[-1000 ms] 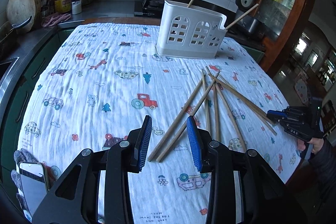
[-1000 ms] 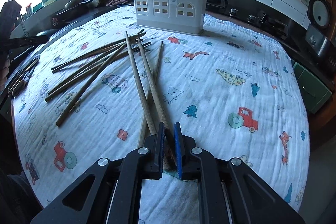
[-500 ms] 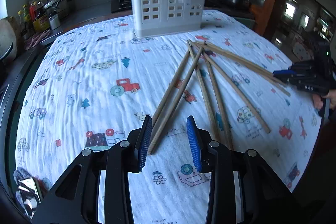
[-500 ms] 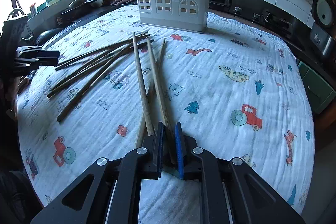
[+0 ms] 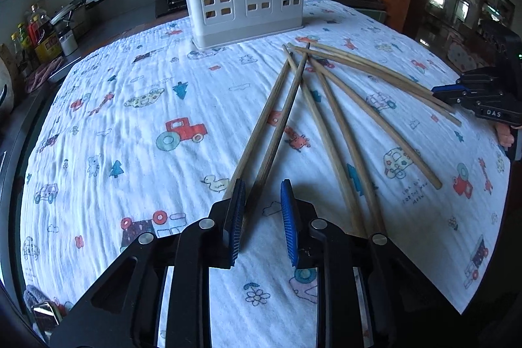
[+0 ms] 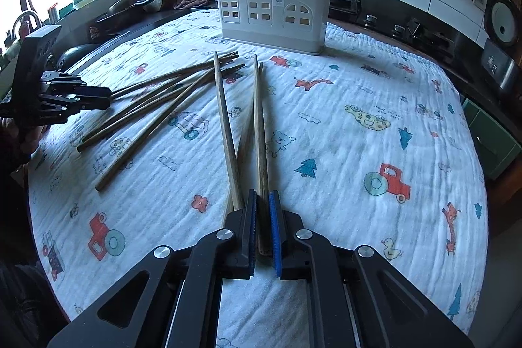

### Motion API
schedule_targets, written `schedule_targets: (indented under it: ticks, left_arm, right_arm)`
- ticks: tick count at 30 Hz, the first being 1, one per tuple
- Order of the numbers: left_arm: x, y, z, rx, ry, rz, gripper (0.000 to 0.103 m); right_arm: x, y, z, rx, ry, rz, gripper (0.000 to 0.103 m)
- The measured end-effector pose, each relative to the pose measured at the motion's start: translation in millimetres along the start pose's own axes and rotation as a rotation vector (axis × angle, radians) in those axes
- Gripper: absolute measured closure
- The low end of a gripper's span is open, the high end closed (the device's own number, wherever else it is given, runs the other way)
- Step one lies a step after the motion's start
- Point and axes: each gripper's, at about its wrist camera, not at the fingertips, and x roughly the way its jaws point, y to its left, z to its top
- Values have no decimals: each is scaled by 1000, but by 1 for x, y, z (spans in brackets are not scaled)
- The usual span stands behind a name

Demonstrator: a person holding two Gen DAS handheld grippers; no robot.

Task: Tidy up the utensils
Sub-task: 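Return the right tool to the pile and grasp a chopstick while the left tool grasps another, then carry the chopstick in the right tool above the holder while the left tool carries its own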

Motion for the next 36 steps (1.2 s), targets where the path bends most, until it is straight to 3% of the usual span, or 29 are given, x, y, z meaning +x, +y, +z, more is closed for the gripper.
schedule_targets:
  ticks: [9, 11, 16, 19, 28, 32, 36]
  left_arm:
    - [0, 0, -3, 10, 8, 25, 83]
    - [-1, -2, -2, 6, 11, 28, 91]
    - [-4, -16, -4, 39, 16, 69, 96]
    - [-13, -20, -3, 20, 8, 55, 98]
    - [-72, -21, 16, -67, -139, -5, 98]
    - [-97, -15, 35, -113, -211, -52, 98]
    - [-109, -12, 60, -106, -248, -47, 98]
  right_arm:
    - [-14, 3, -1, 42, -47, 4, 95]
    - [-19, 6, -1, 50, -63, 2, 95]
    - [-37, 11, 2, 92, -126, 2, 95]
    - [-50, 16, 7, 108, -168, -11, 96]
    - [-95, 26, 36, 136, -310, -48, 96]
    - [-106, 30, 56, 134, -346, -69, 96]
    - [-112, 31, 79, 131, -347, -83, 96]
